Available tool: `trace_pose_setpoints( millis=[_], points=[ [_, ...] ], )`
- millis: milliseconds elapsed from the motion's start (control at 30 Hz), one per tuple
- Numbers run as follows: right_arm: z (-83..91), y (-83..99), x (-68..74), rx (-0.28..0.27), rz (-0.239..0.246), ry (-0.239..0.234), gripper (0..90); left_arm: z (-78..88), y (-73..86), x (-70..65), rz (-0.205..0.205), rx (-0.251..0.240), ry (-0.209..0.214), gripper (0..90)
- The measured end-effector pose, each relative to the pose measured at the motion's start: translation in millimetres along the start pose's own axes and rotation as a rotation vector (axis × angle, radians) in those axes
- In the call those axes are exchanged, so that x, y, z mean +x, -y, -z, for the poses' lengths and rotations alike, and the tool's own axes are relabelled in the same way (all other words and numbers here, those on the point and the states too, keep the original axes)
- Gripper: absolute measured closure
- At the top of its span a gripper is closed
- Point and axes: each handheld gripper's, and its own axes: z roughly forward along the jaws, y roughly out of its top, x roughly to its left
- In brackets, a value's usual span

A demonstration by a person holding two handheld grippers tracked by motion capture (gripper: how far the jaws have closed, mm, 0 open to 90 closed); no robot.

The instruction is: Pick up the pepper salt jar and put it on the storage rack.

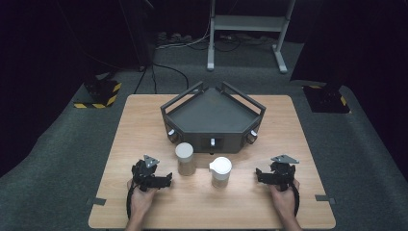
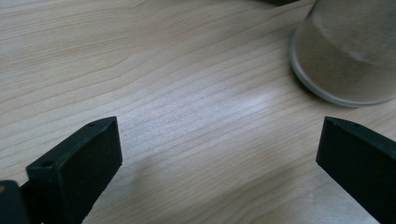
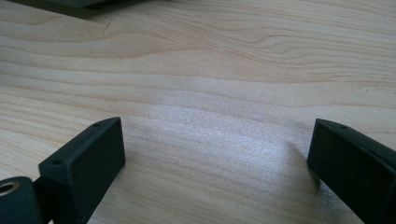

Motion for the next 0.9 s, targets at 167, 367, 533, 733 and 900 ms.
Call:
trace_pose_setpoints(
  millis=[167,367,533,733,900],
  points=[
    [0.0,0.1,0.0,-0.001,0.000,0.000,3.6,3.1,-1.9,-2.4,-0.021,-0.004,0.019,0.3],
    [-0.1,0.1,0.1,-0.001,0.000,0.000,3.6,2.7,-6.1,-8.3,-0.056,-0.002,0.060,0.5],
    [-0.1,0.1,0.1,-0.001,0.000,0.000,3.6,1.7,-9.6,-11.9,-0.071,-0.006,0.083,0.7],
    [0.0,0.1,0.1,-0.001,0.000,0.001,3.6,-2.3,-14.4,-16.5,-0.087,-0.012,0.109,1.2],
    [0.0,0.1,0.2,-0.001,0.000,0.001,3.6,-5.1,-17.4,-20.3,-0.093,-0.017,0.123,1.4]
  ],
)
